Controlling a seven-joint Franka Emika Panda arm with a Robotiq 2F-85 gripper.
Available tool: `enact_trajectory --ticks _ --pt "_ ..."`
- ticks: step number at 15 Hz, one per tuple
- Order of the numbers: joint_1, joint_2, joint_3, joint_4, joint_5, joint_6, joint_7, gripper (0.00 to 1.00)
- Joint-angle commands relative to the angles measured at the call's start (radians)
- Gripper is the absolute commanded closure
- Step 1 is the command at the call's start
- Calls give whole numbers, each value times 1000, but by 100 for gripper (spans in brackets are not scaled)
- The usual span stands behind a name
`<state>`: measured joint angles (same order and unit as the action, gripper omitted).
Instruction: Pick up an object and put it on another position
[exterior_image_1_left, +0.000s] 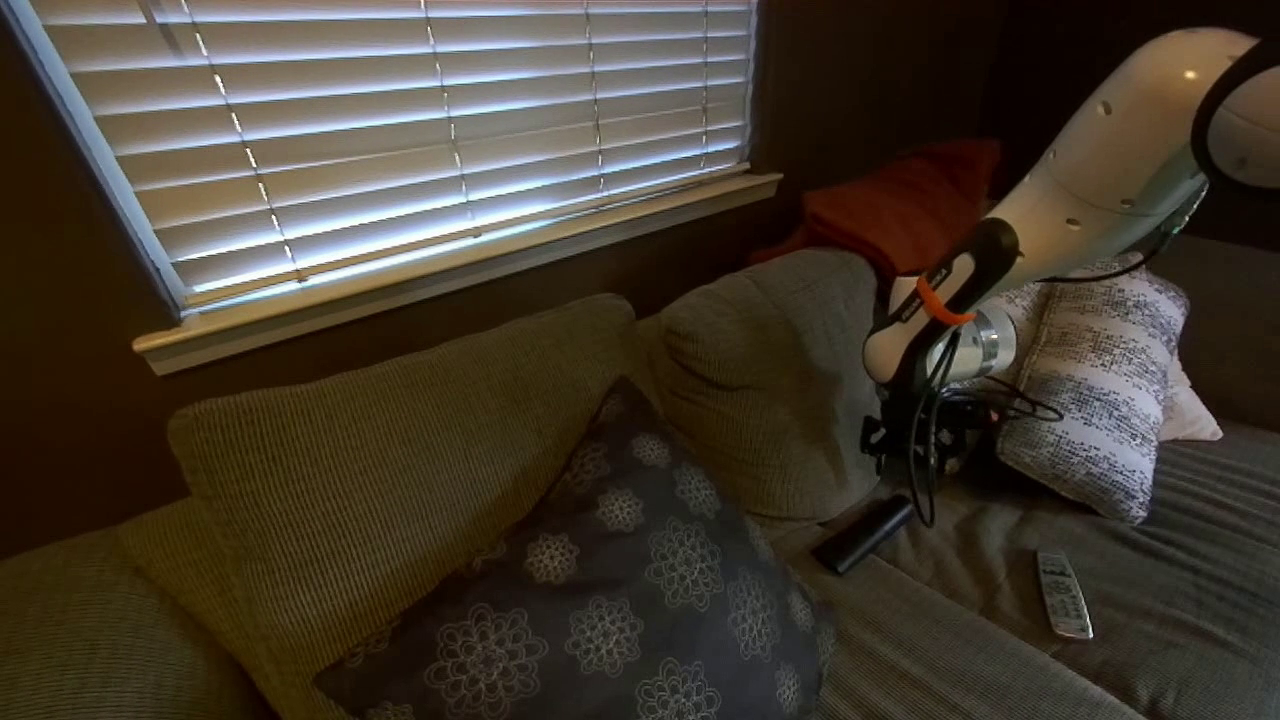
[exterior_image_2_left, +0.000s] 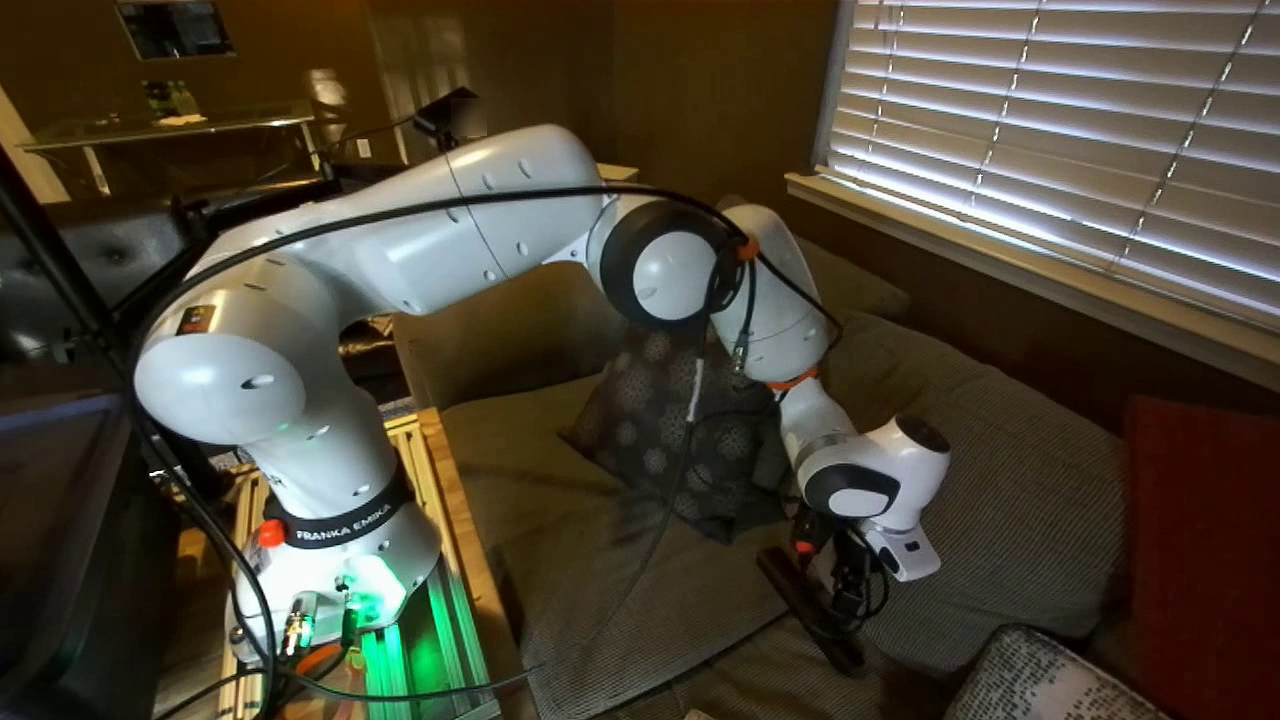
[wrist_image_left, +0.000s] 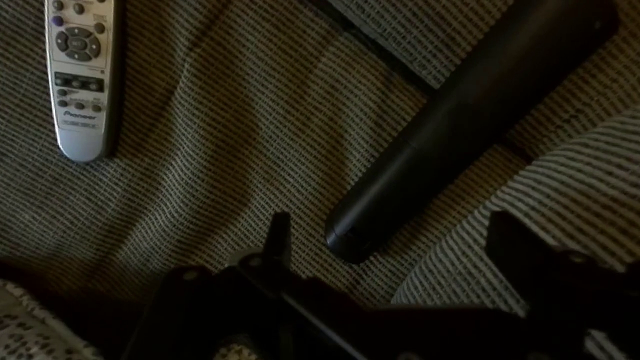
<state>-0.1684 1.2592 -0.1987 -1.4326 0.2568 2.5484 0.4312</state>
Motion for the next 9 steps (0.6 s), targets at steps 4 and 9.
enact_trajectory --ticks 4,9 --pt "-88 133 95 90 3 109 -154 0" --pt "-82 188 122 185 6 81 -147 0"
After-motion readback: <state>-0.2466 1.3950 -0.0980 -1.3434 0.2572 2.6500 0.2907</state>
